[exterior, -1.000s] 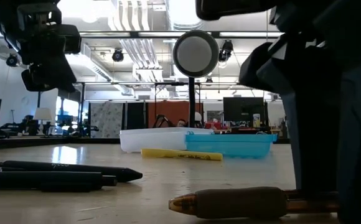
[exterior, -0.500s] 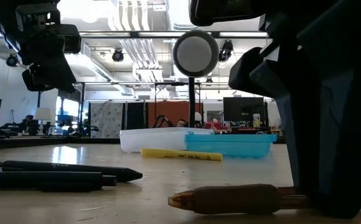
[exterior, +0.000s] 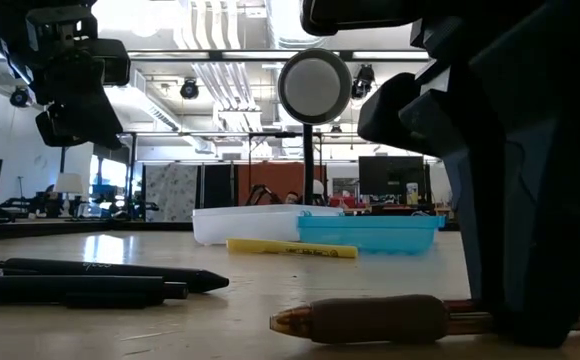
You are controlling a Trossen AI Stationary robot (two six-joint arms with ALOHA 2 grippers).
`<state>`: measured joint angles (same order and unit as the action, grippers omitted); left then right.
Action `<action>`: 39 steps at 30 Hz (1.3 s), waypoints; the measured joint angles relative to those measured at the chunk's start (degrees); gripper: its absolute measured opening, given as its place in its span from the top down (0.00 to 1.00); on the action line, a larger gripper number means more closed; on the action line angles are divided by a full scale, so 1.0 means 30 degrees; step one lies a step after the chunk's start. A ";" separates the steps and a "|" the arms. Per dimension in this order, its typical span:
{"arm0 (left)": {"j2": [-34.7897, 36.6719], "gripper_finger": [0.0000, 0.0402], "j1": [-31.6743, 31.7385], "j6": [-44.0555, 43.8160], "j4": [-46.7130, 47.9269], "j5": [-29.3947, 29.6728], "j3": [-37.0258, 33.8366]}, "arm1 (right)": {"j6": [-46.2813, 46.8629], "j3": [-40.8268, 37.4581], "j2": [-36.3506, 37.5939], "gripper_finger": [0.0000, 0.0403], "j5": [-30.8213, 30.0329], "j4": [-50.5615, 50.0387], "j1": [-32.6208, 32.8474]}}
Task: Pick & place school supplies into a supply box
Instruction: Put the brown pen into the supply box
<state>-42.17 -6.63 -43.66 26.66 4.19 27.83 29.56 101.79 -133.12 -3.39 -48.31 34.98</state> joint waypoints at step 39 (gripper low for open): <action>-0.0372 0.73 -0.0549 -0.2002 -0.0016 0.1000 0.0000 | -2.1171 -0.0646 0.4787 0.93 -0.9142 -0.1308 -1.0140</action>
<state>-43.29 -8.28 -49.67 26.62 7.18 27.83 -33.95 99.85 -118.76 -30.81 -52.23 4.56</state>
